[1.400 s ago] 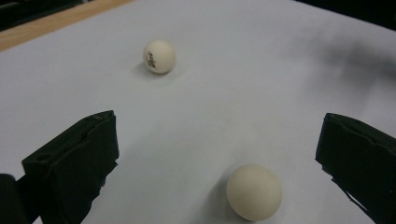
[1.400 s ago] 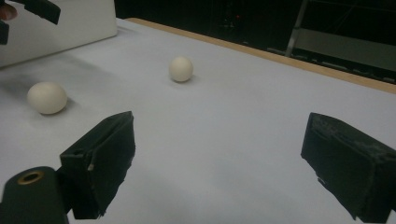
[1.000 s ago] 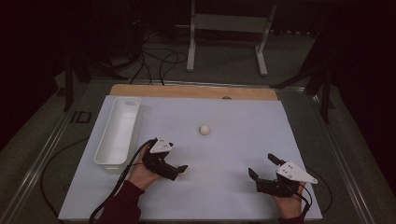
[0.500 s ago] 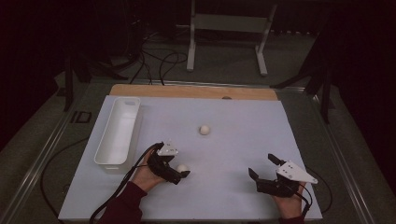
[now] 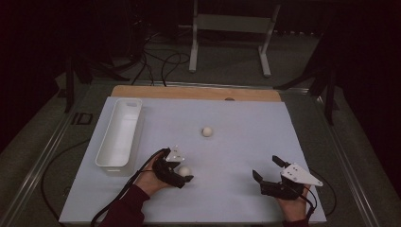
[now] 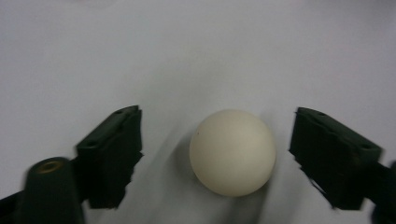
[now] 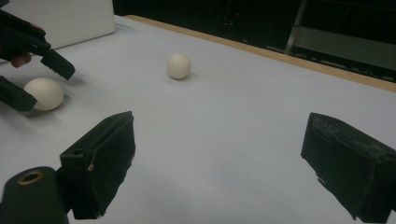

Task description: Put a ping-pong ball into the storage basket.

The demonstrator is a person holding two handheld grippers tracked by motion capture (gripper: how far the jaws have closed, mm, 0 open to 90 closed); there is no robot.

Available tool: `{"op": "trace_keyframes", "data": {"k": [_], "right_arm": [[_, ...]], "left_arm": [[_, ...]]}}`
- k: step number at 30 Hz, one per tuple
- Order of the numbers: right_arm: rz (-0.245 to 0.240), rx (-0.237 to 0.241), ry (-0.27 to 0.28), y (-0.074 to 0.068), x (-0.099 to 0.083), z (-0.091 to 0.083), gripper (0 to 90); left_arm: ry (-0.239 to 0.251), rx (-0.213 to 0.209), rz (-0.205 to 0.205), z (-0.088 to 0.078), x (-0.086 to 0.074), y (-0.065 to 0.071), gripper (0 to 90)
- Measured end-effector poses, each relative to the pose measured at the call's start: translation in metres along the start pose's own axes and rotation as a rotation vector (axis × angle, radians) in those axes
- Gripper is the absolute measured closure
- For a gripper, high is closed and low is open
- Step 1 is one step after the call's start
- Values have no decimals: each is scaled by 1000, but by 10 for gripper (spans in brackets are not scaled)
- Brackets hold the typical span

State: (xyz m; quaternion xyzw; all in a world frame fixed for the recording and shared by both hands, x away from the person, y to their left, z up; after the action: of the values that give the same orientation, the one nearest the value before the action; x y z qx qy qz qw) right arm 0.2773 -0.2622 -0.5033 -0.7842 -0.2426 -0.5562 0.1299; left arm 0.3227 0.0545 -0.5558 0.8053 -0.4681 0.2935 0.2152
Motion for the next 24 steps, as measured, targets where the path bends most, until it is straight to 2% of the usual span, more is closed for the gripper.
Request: {"op": "trace_keyframes", "data": {"k": [6, 10, 24], "right_arm": [[-1, -2, 4, 0, 0, 0, 95], [0, -2, 3, 0, 1, -1, 95], [-6, -1, 0, -1, 0, 0, 95]], "left_arm": [[-36, -21, 13, 2, -4, 1, 361], [-45, -26, 20, 2, -4, 0, 494], [8, 9, 8, -10, 1, -5, 509]]}}
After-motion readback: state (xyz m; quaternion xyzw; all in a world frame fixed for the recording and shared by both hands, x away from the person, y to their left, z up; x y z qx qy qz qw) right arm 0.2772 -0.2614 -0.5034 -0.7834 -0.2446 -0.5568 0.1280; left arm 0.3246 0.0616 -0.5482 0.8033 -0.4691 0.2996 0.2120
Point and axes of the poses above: each handheld gripper's, and its own axes: z roughly forward along the jaws, x roughly out of its top, y roughly to its right, the point moved 6 cm from there along z, roughly forward along the jaws, and after that the axes turned 2 degrees about -x, right-handed, at the moved point
